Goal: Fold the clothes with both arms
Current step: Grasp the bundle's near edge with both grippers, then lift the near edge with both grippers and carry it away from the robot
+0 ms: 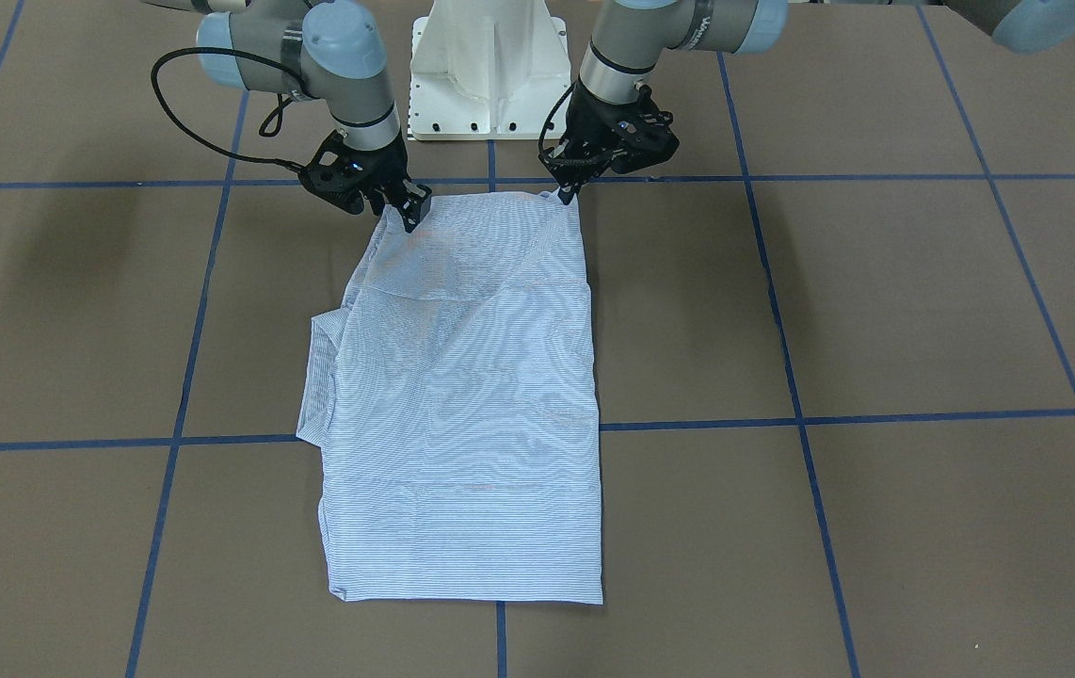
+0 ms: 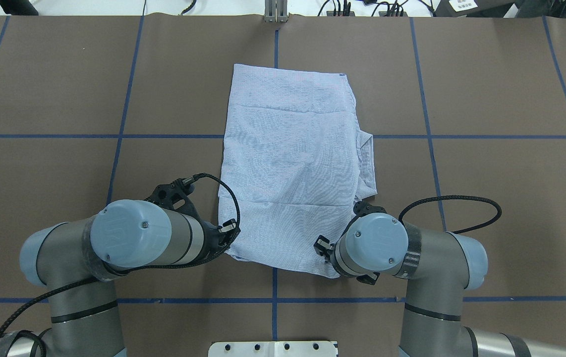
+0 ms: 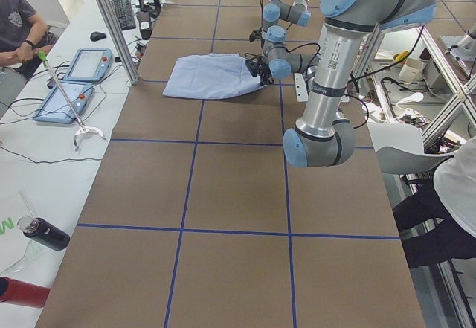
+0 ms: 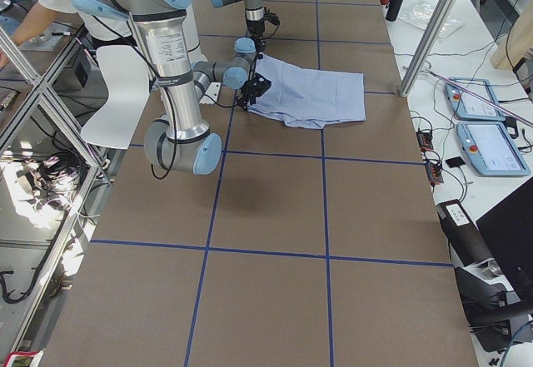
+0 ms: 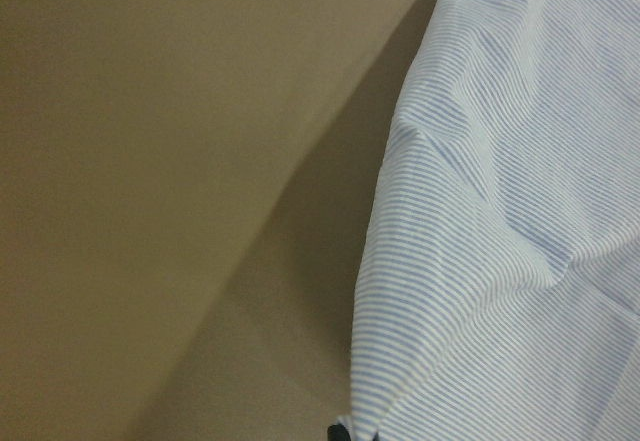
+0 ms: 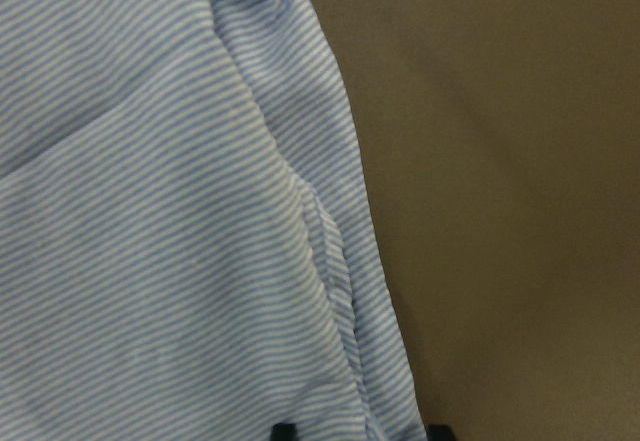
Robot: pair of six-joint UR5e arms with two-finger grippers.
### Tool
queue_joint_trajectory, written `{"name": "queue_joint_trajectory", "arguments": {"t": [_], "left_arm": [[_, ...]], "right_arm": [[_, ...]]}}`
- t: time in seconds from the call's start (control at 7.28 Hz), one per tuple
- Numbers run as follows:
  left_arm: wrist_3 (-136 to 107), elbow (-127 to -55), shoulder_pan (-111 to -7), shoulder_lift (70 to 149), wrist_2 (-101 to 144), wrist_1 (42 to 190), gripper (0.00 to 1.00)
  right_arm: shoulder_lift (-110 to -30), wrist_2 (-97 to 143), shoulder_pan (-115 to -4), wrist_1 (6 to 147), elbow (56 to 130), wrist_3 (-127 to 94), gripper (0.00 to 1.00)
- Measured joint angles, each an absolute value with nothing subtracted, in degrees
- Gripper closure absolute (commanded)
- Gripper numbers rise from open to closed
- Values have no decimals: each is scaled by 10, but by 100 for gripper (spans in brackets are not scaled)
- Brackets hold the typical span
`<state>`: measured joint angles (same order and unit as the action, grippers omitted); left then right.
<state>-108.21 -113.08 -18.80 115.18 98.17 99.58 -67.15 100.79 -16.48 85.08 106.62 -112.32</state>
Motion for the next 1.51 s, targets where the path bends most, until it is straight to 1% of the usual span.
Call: {"name": "queue_joint_trajectory", "arguments": {"t": [0.69, 1.24, 1.51], "left_arm": [[-1083, -1135, -190, 1152, 982, 996, 100], [-1083, -1148, -184, 1144, 983, 989, 100], [-1082, -1182, -161, 1138, 983, 933, 100]], "right_arm": [[-672, 1013, -171, 850, 1087, -1143, 100], [-714, 1090, -186, 853, 1165, -1131, 100], [-722, 1130, -187, 853, 1183, -1123, 100]]}}
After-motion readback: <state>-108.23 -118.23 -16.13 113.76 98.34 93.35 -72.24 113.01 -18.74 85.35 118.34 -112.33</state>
